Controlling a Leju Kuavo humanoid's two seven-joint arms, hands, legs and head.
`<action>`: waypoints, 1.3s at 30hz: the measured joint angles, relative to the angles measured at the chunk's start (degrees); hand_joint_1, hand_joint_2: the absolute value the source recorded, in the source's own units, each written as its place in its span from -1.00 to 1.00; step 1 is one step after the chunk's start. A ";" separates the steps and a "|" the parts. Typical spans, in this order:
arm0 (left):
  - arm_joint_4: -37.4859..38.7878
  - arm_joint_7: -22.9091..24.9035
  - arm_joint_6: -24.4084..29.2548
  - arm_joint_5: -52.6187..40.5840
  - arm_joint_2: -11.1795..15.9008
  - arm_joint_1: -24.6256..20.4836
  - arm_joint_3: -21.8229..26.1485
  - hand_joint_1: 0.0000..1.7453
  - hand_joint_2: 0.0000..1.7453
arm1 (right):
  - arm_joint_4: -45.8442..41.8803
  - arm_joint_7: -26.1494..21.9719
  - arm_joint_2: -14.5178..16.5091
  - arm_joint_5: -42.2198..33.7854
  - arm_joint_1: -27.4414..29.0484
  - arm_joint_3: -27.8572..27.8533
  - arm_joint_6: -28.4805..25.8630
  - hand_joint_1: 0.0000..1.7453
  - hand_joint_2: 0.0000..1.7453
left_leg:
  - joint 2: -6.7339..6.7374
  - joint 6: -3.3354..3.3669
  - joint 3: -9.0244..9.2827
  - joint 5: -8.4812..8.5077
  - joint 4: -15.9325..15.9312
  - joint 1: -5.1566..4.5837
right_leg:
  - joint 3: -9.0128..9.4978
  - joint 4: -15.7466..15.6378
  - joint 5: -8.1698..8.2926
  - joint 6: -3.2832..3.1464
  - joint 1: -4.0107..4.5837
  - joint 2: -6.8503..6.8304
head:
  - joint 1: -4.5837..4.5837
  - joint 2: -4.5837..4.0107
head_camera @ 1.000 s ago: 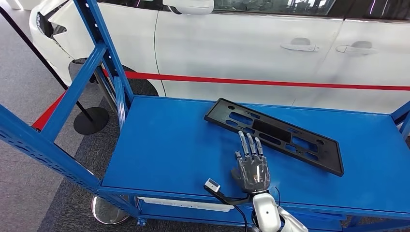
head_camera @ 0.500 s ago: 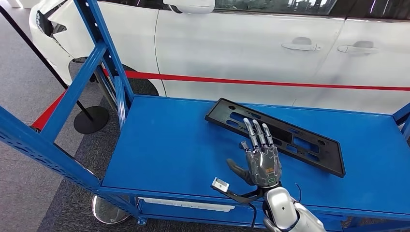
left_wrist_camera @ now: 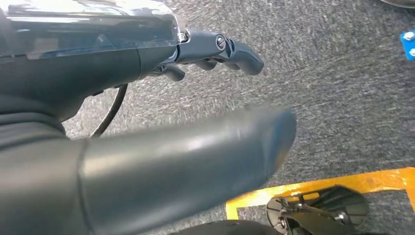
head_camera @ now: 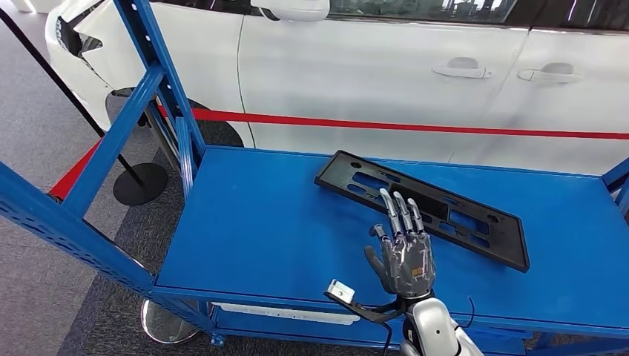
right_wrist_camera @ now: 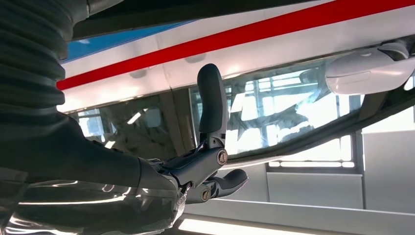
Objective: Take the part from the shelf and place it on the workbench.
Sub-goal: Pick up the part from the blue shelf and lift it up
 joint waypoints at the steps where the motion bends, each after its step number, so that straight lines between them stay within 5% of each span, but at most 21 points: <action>1: 0.00 -0.32 -0.24 0.04 0.01 0.01 0.00 -1.00 1.00 | 0.01 -0.15 0.29 0.00 0.20 -0.28 0.00 -1.00 1.00 | 0.00 0.00 0.00 0.00 0.00 0.00 | 0.00 0.00 0.00 0.00 0.00 0.00 | 0.00 0.00; 23: -0.01 -16.47 -1.78 5.54 0.06 -0.08 2.45 -1.00 1.00 | -0.53 -3.11 3.15 0.00 4.22 -4.44 -0.05 -1.00 1.00 | 0.02 0.00 0.00 0.00 0.00 -0.01 | 0.00 -0.02 0.00 0.00 -0.01 0.02 | 0.00 0.00; 30: -0.01 -14.70 0.00 5.29 0.22 -0.10 3.40 -1.00 1.00 | -1.41 -5.01 3.34 0.00 4.57 -7.52 0.06 -1.00 1.00 | 0.02 0.00 0.00 0.00 0.00 -0.01 | 0.01 -0.02 0.00 0.00 -0.01 0.02 | 0.00 0.00; 39: -0.01 -12.93 -0.34 4.16 0.55 -0.14 3.39 -1.00 1.00 | -0.80 0.59 -1.60 -0.02 1.88 -8.55 2.48 -1.00 1.00 | 0.01 0.02 0.00 0.00 0.01 -0.05 | 0.03 -0.04 0.01 0.01 -0.05 0.01 | 0.00 0.00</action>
